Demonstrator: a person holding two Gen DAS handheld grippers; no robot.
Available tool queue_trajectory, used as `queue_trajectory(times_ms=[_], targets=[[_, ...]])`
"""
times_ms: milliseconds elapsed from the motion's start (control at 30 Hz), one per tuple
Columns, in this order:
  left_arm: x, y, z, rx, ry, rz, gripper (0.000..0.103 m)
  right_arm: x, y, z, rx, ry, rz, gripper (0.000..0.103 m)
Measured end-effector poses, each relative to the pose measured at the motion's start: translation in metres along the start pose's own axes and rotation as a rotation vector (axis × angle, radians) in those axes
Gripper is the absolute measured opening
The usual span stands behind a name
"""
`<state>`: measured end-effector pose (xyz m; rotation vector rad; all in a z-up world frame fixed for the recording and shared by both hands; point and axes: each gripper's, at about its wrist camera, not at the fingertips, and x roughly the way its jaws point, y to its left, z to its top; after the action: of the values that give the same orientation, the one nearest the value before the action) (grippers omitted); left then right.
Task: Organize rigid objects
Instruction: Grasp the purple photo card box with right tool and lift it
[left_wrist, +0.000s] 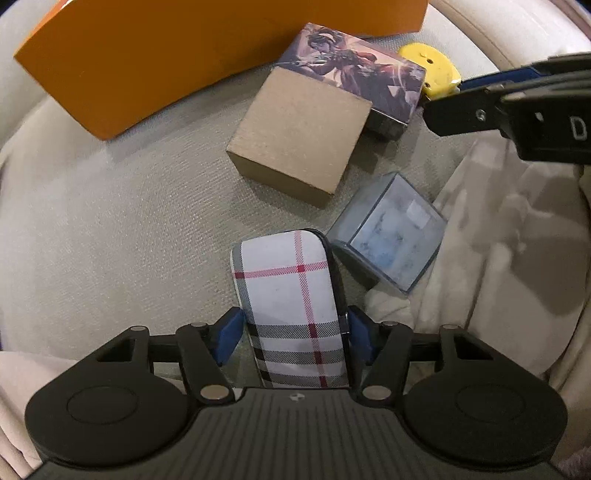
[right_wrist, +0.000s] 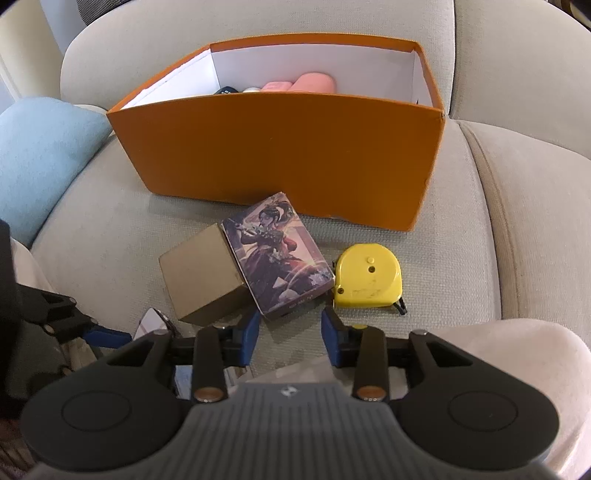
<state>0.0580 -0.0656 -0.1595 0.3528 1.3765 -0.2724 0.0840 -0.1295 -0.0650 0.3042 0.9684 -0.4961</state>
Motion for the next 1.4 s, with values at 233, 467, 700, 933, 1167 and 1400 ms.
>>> queue_trajectory(times_ms=[233,467,700,933,1167,1400], targets=[[-0.035,0.032,-0.013,-0.123,-0.058,-0.073,0.037,-0.001,0.006,0.003,-0.023,0.010,-0.022,0.042],[-0.056,0.085,-0.021,-0.321,-0.134,-0.114,0.020,0.017,0.018,0.020,-0.154,0.056,-0.033,0.040],[-0.063,0.098,-0.010,-0.400,-0.228,-0.175,0.019,0.023,-0.021,0.053,0.000,0.068,0.060,0.040],[-0.055,0.105,-0.014,-0.468,-0.214,-0.224,0.019,0.057,-0.027,0.070,0.017,0.139,0.115,0.050],[-0.043,0.108,0.000,-0.496,-0.192,-0.235,0.019,0.080,-0.022,0.066,0.076,0.172,0.200,0.063],[-0.039,0.111,-0.006,-0.532,-0.184,-0.231,0.020,0.050,0.000,0.057,-0.007,0.110,0.117,0.033]])
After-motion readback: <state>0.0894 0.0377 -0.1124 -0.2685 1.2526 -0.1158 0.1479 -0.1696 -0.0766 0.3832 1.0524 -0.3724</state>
